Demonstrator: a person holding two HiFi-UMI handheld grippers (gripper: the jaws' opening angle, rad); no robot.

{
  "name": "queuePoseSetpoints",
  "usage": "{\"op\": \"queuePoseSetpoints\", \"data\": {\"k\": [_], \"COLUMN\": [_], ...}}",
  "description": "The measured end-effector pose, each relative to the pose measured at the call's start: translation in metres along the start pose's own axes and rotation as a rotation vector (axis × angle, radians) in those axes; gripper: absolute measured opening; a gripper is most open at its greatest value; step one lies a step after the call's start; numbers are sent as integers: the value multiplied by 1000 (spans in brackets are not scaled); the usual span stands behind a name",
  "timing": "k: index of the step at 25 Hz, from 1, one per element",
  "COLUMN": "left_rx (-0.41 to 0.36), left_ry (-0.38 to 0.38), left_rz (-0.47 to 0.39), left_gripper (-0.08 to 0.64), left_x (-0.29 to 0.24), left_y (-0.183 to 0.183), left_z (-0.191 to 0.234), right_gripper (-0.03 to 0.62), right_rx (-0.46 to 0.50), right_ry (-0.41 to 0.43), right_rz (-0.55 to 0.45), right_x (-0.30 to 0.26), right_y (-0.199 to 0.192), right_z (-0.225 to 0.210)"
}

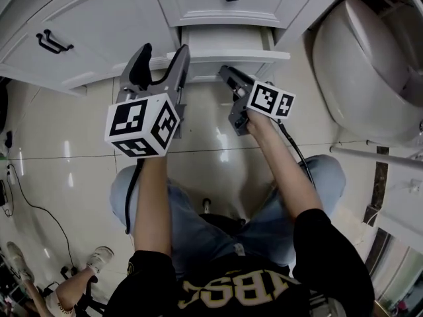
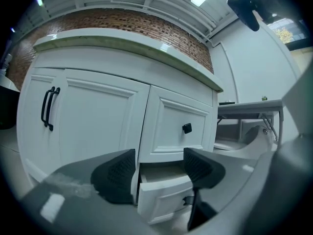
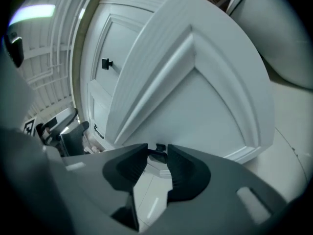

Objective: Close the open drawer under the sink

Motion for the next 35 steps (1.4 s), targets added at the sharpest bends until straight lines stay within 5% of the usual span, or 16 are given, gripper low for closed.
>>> {"op": "queuePoseSetpoints", "data": {"k": [9,15,22,26,30,35], "left_rx": [-67,-29,-48,-67,-124,-202], "left_ry": [49,117,109,82,36,16], "left_rz": [76,89,83,77,53,58], "left_gripper": [309,308,300,299,299,299], "left_x": [-5,1,4,19,39,77], "left_y": [-13,-15,-10,-3,10,8], "left_z": [31,59,44,26,2,-20], "right_gripper": [129,135,132,126,117,120], "right_rx": [52,144,223,181,302,511], "right_ry": [-10,-100,-168,-112,-135,-207], "right_rz": [-38,38,50,-106,-183,-157], "right_x": [-57,-62,-64,-38,4,64], "right_y": [51,50,48,70,85,73], "right_z": [-22,-19,-18,-1,26,57]}}
Point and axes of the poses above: the fingertips, and each gripper's own axes: x backward along the fingers, z to its left, y out of its top, the point moved 2 cm from there along x, backward along the fingers, and after that the axes turned 1 degree about -y, right-handed, at the moved point
